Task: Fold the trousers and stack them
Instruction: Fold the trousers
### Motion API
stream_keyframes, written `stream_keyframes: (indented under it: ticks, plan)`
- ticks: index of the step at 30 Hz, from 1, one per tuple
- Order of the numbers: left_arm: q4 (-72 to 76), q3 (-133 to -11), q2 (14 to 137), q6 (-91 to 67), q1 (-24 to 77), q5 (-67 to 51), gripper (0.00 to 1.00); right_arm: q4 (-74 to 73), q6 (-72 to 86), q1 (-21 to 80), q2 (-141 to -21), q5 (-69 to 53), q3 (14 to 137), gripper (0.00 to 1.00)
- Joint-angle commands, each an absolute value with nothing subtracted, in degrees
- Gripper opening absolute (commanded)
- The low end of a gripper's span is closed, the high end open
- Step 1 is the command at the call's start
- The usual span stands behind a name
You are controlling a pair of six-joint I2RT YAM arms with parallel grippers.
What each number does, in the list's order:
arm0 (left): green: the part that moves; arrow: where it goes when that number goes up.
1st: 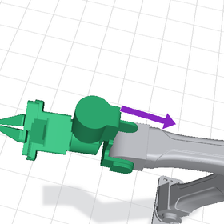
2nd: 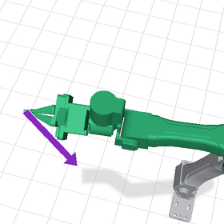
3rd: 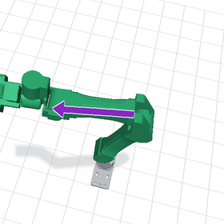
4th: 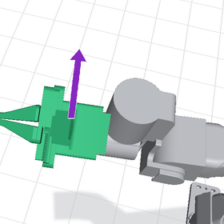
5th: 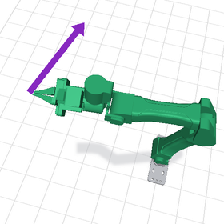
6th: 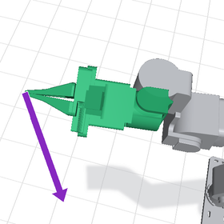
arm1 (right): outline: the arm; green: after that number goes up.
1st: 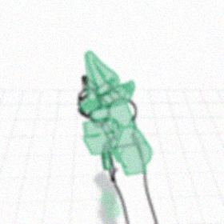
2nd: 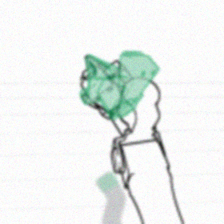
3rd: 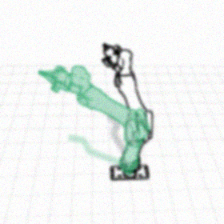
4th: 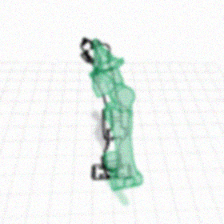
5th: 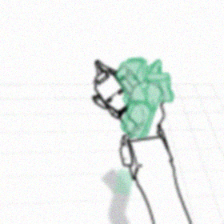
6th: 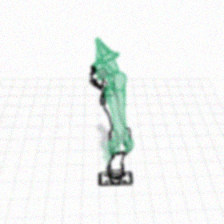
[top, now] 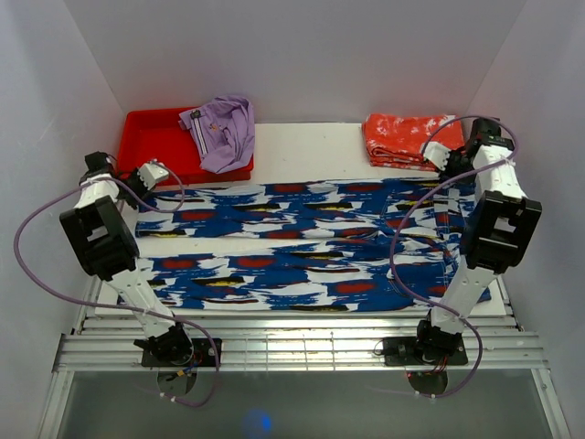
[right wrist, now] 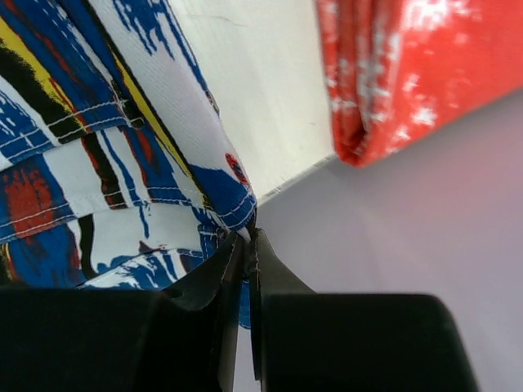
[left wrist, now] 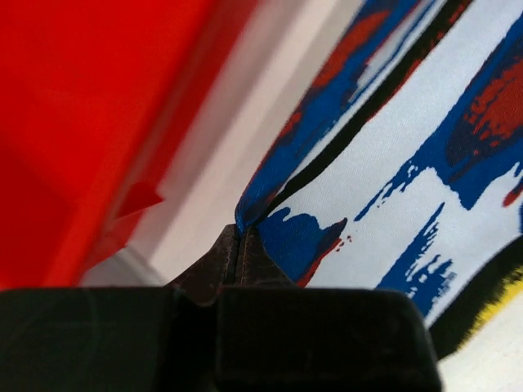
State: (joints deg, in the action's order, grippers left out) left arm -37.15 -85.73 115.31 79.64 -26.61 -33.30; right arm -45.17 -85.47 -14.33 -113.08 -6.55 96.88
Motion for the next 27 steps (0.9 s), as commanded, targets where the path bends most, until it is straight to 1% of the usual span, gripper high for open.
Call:
stream_keyframes:
  ticks: [1,3,7,10,15,18,22,27]
  plan:
    - [-16.98,-80.44,105.3,70.41,-29.09,-33.57,0.0,-38.33,-85.08,-17.31,-107.06,-8.17,95.89,0.08]
    - [-13.82,-79.54,103.45,67.69,-30.14,-33.84,0.0,-36.66,-84.46,-18.19,-105.74,-9.22,95.98,0.08]
    - [-9.77,-81.03,103.71,59.61,-31.38,-33.4,0.0,-31.66,-82.62,-18.72,-104.77,-8.7,95.45,0.08]
    - [-6.77,-83.05,104.24,52.75,-31.73,-33.83,0.0,-28.84,-80.6,-18.98,-103.63,-8.52,93.35,0.08]
    - [-5.8,-87.79,105.99,47.82,-31.82,-33.93,0.0,-18.65,-79.46,-21.09,-100.2,-10.28,86.58,0.08]
    - [-5.89,-91.48,107.92,46.32,-31.82,-32.0,0.0,-16.97,-77.26,-21.88,-100.11,-10.98,87.62,0.08]
    - [-2.47,-97.28,109.25,41.32,-32.34,-31.46,0.0,-14.43,-68.76,-23.2,-100.02,-12.48,90.61,0.08]
    - [2.63,-102.21,108.98,33.07,-32.26,-36.81,0.0,-8.89,-61.45,-25.84,-99.14,-13.89,89.74,0.08]
